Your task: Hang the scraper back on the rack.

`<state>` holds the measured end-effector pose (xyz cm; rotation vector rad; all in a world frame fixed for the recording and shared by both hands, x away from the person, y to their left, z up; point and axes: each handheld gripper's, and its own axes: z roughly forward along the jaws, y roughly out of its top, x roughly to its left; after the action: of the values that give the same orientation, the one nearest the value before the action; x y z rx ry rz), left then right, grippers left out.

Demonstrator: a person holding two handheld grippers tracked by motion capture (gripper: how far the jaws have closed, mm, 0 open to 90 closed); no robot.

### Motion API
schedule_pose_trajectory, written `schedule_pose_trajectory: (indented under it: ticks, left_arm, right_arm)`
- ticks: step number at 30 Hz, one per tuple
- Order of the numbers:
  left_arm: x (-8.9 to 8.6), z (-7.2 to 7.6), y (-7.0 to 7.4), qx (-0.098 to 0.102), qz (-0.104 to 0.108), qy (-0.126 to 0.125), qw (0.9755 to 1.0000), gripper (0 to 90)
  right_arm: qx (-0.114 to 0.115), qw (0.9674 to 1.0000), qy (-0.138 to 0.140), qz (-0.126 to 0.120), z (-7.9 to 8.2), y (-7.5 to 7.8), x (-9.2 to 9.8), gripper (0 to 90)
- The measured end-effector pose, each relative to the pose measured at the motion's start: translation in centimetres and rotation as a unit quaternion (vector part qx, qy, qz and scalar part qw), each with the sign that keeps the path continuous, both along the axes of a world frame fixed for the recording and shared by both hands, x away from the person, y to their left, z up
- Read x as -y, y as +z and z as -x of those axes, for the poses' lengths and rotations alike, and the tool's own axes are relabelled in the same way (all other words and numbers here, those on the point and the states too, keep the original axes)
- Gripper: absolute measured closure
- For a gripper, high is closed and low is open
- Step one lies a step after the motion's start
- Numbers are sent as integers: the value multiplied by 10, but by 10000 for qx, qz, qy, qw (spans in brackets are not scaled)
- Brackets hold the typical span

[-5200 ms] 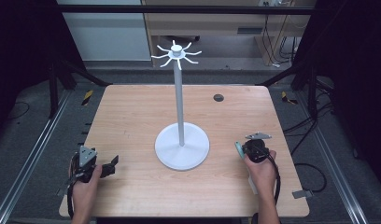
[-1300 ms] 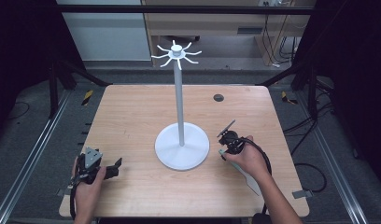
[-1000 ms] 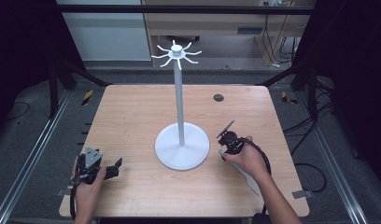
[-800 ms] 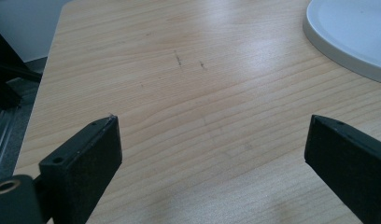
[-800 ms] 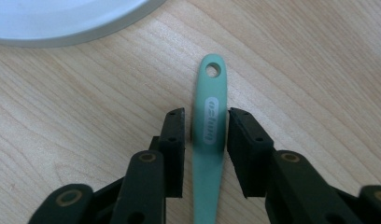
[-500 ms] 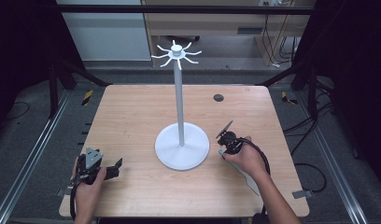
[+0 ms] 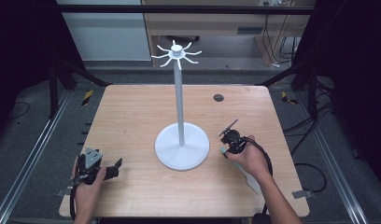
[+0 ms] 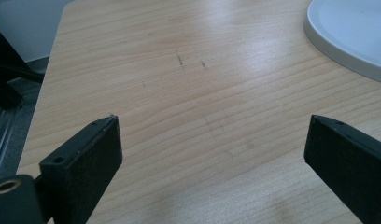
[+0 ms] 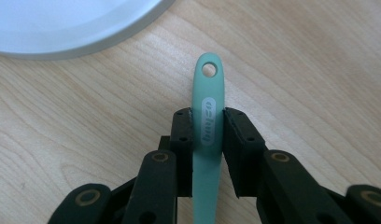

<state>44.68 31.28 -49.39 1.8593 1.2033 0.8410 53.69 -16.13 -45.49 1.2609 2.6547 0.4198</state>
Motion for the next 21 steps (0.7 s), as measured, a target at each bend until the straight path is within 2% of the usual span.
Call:
schedule_pose_trajectory:
  ticks: [4,6,11,21]
  left_arm:
    - [1,0,0,-14,-7,-20,10000,37]
    - [1,0,-1,-12,-4,-15,10000,37]
    - [1,0,-1,-24,11,-17,10000,37]
    - [1,0,-1,-14,31,-17,10000,38]
  right_arm:
    - [179,9997,-42,-181,3,12,7,743]
    - [169,9996,-85,-222,4,15,8,743]
    - [336,9986,-136,-384,6,29,15,744]
    - [720,9946,-243,-708,8,60,28,743]
